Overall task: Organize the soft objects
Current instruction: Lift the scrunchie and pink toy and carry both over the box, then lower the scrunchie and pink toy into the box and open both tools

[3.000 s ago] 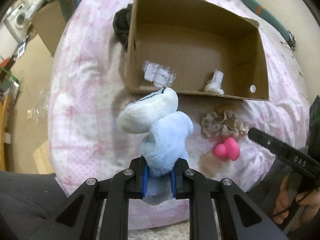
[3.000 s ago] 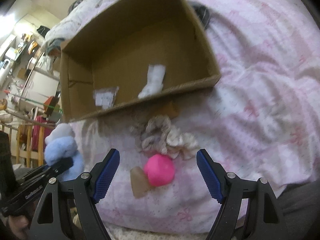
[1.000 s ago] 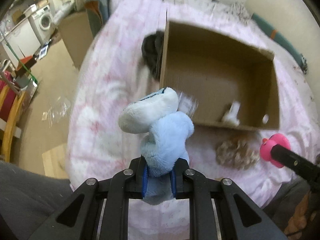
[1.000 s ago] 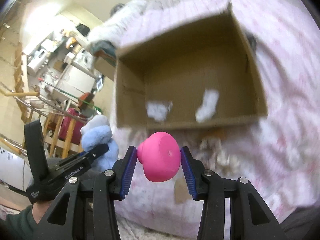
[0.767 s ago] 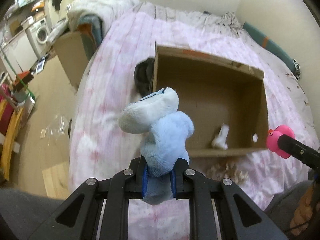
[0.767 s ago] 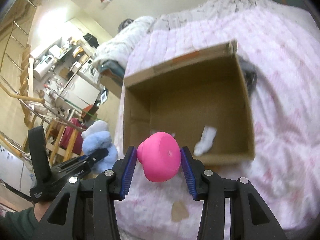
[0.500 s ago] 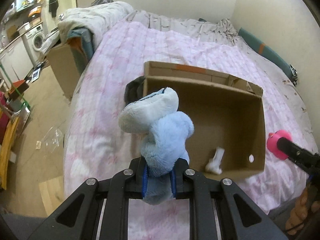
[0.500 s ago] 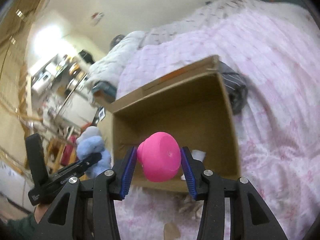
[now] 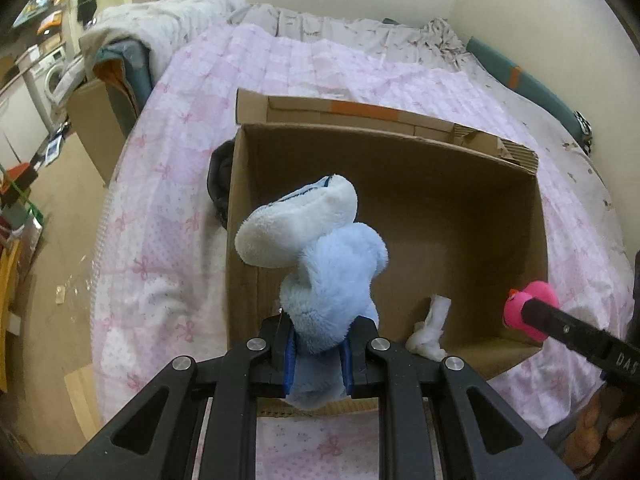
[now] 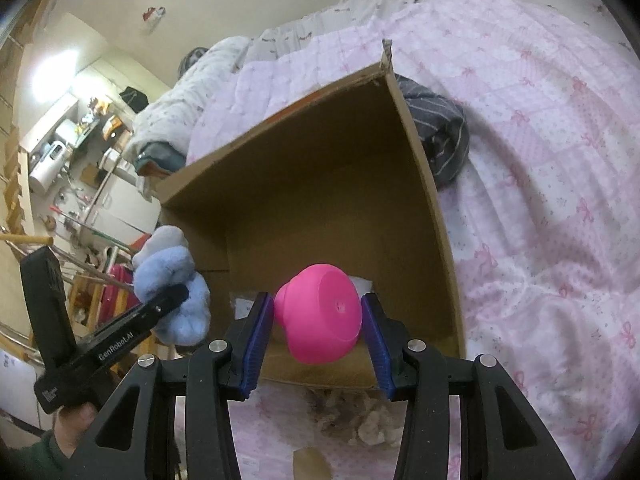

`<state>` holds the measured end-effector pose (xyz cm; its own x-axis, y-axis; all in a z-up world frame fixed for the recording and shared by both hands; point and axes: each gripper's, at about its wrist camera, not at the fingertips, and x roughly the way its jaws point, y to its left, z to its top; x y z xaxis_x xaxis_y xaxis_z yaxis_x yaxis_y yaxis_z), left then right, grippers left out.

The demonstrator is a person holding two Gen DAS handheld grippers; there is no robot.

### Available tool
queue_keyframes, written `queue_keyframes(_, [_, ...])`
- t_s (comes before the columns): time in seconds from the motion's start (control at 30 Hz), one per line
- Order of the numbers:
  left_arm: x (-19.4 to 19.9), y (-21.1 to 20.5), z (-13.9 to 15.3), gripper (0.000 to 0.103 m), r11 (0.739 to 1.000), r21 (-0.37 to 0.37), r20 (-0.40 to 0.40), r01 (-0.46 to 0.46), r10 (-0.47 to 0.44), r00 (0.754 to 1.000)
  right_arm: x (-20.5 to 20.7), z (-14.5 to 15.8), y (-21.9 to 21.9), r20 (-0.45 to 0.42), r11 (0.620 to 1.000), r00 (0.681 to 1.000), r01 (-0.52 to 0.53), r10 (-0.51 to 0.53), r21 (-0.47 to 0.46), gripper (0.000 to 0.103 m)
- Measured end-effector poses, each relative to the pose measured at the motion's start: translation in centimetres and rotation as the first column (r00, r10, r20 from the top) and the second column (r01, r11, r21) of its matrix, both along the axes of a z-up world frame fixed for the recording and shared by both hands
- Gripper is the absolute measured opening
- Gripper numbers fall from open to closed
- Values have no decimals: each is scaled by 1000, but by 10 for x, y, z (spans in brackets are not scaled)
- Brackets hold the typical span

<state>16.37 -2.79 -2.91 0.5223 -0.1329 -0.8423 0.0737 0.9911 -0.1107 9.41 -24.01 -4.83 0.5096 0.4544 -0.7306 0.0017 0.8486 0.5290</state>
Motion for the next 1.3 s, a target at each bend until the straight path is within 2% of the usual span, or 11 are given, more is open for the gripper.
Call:
queue_keyframes(0.17, [2,5,-8,17,999,-17,-13,-30,30,999,-1,-9,5,-31,998,999,-24,22,-61,48])
queue_keyframes(0.47, [0,-7,-20,17,999,27,-36,26,-25,999,2,-22,13,-95,991,994,-60,48,-120,48])
queue_keyframes(0.63, [1,-4,-22,17,1000,-2,-45,16,-16,999,3,-27,10,-119,992,992,-61,48,-106,48])
queue_keyframes(1.0, [0,-4,-21,18,1000,15,-35,18,-17,999,3,-28,13,-117,993,992,-57,45,-108,48])
queue_keyframes(1.2, [0,-5,-20,26,1000,20,-31,21,-21,999,4,-29,13,-118,992,992,-63,50,-111,48])
queue_keyframes(1.27, [0,-5,-20,36,1000,18,-30,22,-22,999,3,-29,13,-118,992,992,-62,49,-111,48])
queue_keyframes(1.3, [-1,-6,-19,46,1000,20,-24,21,-21,1000,3,-29,13,-118,992,992,-61,48,-110,48])
